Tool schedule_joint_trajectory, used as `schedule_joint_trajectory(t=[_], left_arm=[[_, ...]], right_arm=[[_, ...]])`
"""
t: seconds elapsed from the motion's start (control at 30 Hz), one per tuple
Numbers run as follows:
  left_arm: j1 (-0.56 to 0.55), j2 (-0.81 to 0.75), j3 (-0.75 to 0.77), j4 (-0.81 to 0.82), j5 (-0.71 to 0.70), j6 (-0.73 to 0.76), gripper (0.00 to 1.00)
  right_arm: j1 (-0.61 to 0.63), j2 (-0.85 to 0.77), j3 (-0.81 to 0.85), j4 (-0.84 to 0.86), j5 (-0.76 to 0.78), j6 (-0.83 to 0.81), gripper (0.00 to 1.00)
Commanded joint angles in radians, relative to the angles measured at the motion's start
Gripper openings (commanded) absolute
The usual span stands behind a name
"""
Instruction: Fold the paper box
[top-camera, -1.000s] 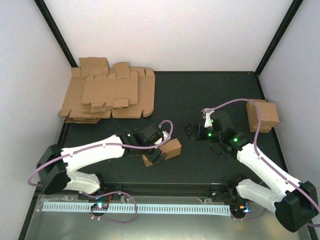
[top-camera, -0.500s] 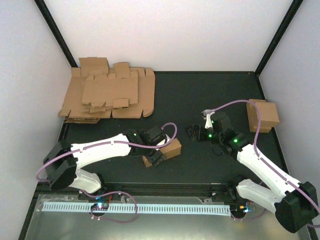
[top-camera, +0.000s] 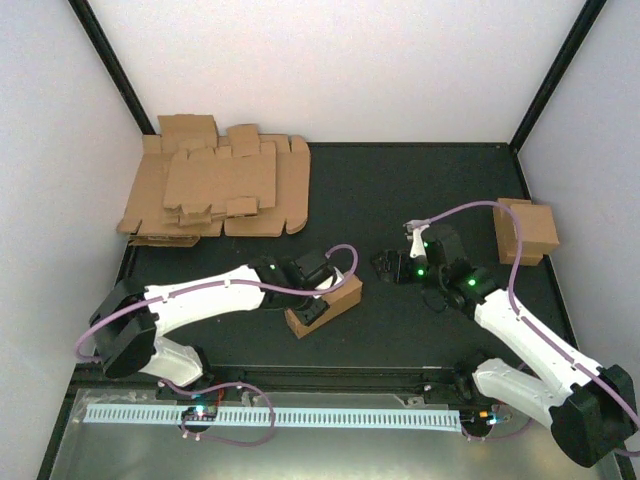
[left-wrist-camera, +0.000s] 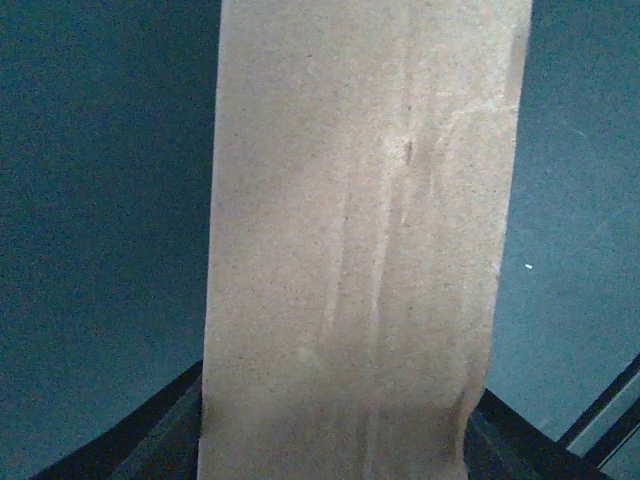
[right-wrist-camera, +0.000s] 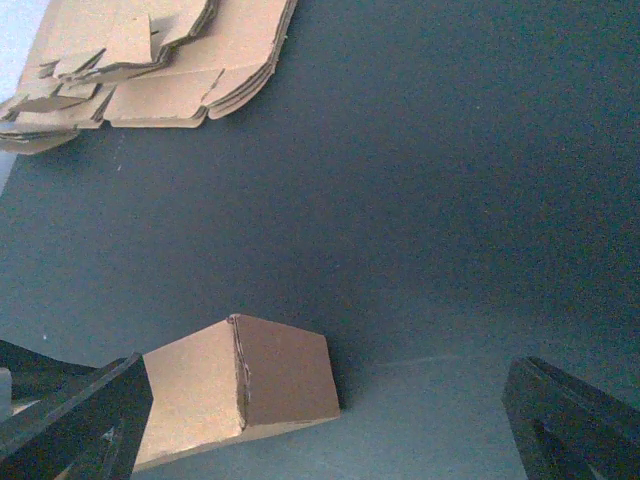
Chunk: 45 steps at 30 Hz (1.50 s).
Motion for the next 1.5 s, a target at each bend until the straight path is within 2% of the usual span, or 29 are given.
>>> schedule_joint_trajectory(t=[0.0, 0.07, 0.27, 0.43, 0.6, 0.83, 0.93, 1.07, 1.23, 1.47], left_arm=[[-0.004, -0.065, 0.034, 0.004, -0.019, 0.032, 0.5], [-0.006, -0.097, 0.029, 0.018, -0.025, 0.039, 0.46], [-0.025, -0.21, -0.002, 0.072, -0.102, 0.067, 0.47], [-0.064, -0.313, -0.074, 0.21, -0.196, 0.122, 0.46], [-0.115, -0.382, -0.172, 0.396, -0.338, 0.192, 0.46], [-0.174, -0.383, -0.314, 0.719, -0.496, 0.351, 0.46], [-0.21, -0.381, -0.374, 0.894, -0.566, 0.45, 0.51], [-0.24, -0.38, -0.454, 1.088, -0.532, 0.604, 0.52], [-0.26, -0.352, -0.477, 1.198, -0.532, 0.706, 0.52], [-0.28, -0.328, -0.51, 1.3, -0.561, 0.766, 0.53]], right_arm=[[-0.008, -0.024, 0.006, -0.005, -0.026, 0.036, 1.0], [-0.008, -0.022, 0.012, -0.016, -0.054, 0.063, 1.0], [-0.013, 0.001, 0.046, -0.048, -0.173, 0.188, 1.0], [-0.024, -0.028, 0.066, -0.048, -0.239, 0.339, 1.0], [-0.062, -0.064, 0.068, -0.065, -0.313, 0.526, 0.99], [-0.075, -0.112, 0.075, -0.13, -0.32, 0.765, 0.99], [-0.075, -0.134, 0.113, -0.17, -0.304, 0.815, 1.0], [-0.074, -0.127, 0.115, -0.155, -0.373, 0.893, 0.99], [-0.074, -0.098, 0.149, -0.222, -0.41, 0.893, 0.99], [-0.074, -0.107, 0.129, -0.199, -0.465, 0.956, 0.84]])
